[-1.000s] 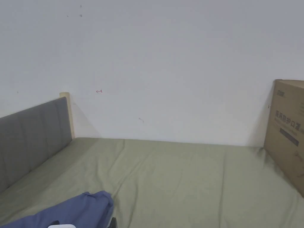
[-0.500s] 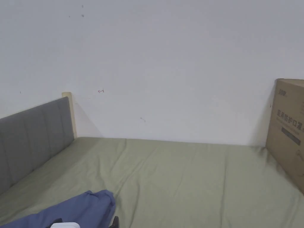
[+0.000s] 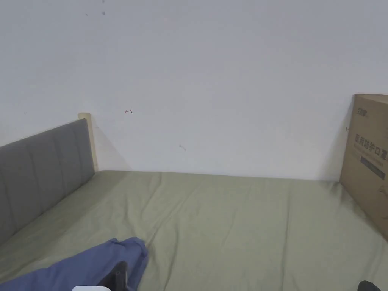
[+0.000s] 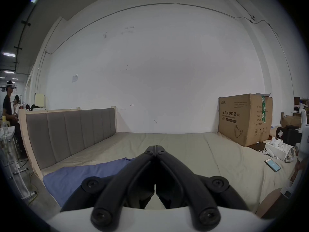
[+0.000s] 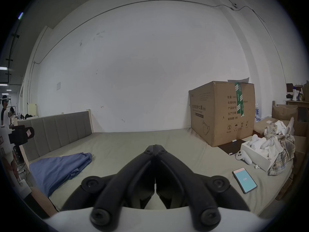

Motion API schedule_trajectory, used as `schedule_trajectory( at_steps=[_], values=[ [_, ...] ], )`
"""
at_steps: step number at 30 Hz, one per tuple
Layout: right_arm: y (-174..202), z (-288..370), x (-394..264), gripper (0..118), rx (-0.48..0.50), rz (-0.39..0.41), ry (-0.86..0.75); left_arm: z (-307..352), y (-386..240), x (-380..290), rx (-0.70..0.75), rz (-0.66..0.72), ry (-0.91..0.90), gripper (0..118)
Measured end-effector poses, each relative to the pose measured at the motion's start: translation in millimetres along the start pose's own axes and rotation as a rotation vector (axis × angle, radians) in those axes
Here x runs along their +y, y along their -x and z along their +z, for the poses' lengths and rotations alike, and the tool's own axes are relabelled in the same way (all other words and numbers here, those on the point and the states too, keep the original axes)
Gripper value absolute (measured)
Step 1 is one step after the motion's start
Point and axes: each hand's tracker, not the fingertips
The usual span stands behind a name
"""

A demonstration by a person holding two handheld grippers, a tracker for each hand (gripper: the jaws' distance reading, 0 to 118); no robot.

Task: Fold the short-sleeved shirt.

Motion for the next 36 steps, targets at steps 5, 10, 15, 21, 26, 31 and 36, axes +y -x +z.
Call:
schedule_trajectory(
  at_steps=[5, 10, 15, 21, 26, 31, 36],
  values=[
    [6.0, -4.0, 1.4, 0, -0.014, 0.045, 0.009, -1.5, 13.0, 2.0, 0.016, 0.049, -0.002, 0],
    [37.6, -8.8, 6.5, 0, 0.087, 0.042, 0.032, 22.4, 42.9, 10.4, 0.127, -0.034, -0.001, 0],
    [111.7, -5.6, 17.4, 0, 0.277, 0.075, 0.029, 69.3, 85.8, 25.6, 0.268, -0.043, -0.013, 0],
    [183.8, 13.3, 33.5, 0, 0.45, 0.093, 0.026, 120.5, 136.6, 26.4, 0.434, 0.048, 0.036, 0],
    [199.1, 12.3, 40.0, 0, 0.497, 0.108, 0.05, 128.3, 158.0, 16.2, 0.478, 0.103, 0.064, 0],
    [194.2, -8.3, 36.4, 0, 0.505, 0.14, 0.089, 79.7, 157.9, 6.8, 0.424, 0.11, 0.165, 0],
    [180.0, -60.6, 26.4, 0, 0.46, 0.135, 0.144, -48.6, 161.6, -7.4, 0.216, 0.183, 0.318, 0]
  ],
)
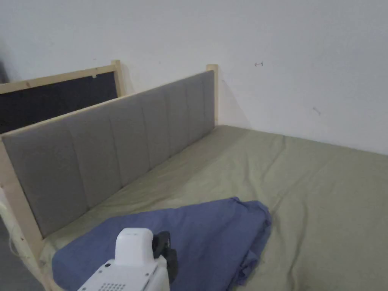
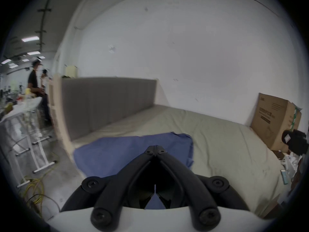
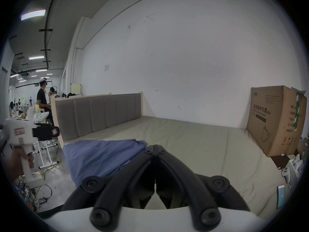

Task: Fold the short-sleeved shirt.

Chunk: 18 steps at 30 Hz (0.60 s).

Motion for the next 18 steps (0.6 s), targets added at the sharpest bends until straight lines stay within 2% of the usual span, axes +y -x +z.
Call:
schedule_trajectory(
  at_steps=[4, 7, 9, 13, 15, 16, 17, 18],
  values=[
    [-25.9, -29.0, -1.4, 0, -0.031, -0.01, 0.02, -134.0, -33.6, 10.5, -0.088, -0.152, 0.2, 0],
    [-43.2, -49.7, -5.5, 0, -0.047, -0.024, 0.024, -227.4, -60.1, 6.7, -0.163, -0.189, 0.42, 0],
    [-52.1, -63.3, -11.4, 0, -0.06, -0.035, 0.027, -269.5, -80.2, -3.4, -0.16, -0.252, 0.53, 0],
    [-70.4, -75.5, -26.6, 0, -0.069, -0.054, 0.043, -330.7, -99.0, -20.6, -0.133, -0.285, 0.616, 0],
    [-78.5, -77.7, -31.6, 0, -0.076, -0.081, 0.056, -347.2, -99.0, -24.8, -0.151, -0.229, 0.644, 2],
    [-82.4, -78.3, -34.0, 0, -0.074, -0.098, 0.063, -348.7, -99.2, -24.4, -0.146, -0.191, 0.664, 23],
    [-85.8, -78.6, -35.4, 0, -0.072, -0.11, 0.067, -348.2, -100.5, -24.2, -0.136, -0.168, 0.669, 68],
    [-89.1, -79.1, -36.5, 0, -0.071, -0.118, 0.072, -350.5, -101.1, -26.6, -0.131, -0.161, 0.681, 118]
  ],
)
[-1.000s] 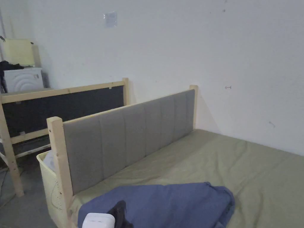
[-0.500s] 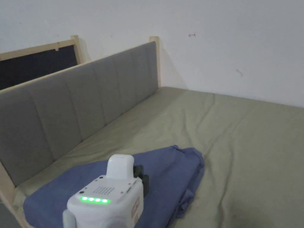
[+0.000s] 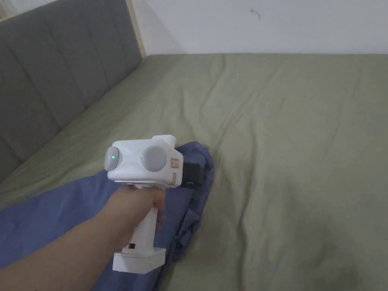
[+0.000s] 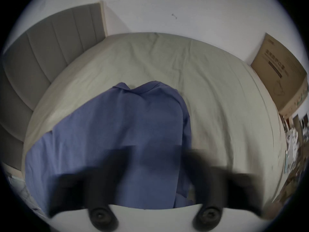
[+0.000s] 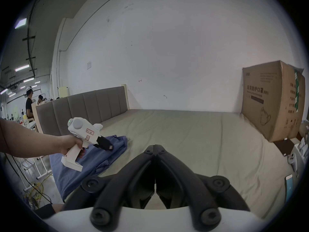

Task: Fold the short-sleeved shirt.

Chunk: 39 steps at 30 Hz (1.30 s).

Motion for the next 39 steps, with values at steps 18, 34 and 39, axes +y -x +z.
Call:
schedule_trajectory(
  at_steps=[18, 34, 39],
  values=[
    [-10.8, 12.8, 15.3, 0, -0.035, 0.003, 0.0, 45.3, -46.1, -14.2, 0.099, -0.145, -0.146, 9],
    [-79.1, 135.0, 25.8, 0, -0.336, 0.034, -0.088, 92.4, -432.2, -58.5, -0.527, -0.647, -0.116, 9],
    [-106.8, 156.6, 26.3, 0, -0.404, 0.032, -0.108, 100.5, -537.2, -125.2, -0.598, -0.756, -0.076, 9]
  ],
)
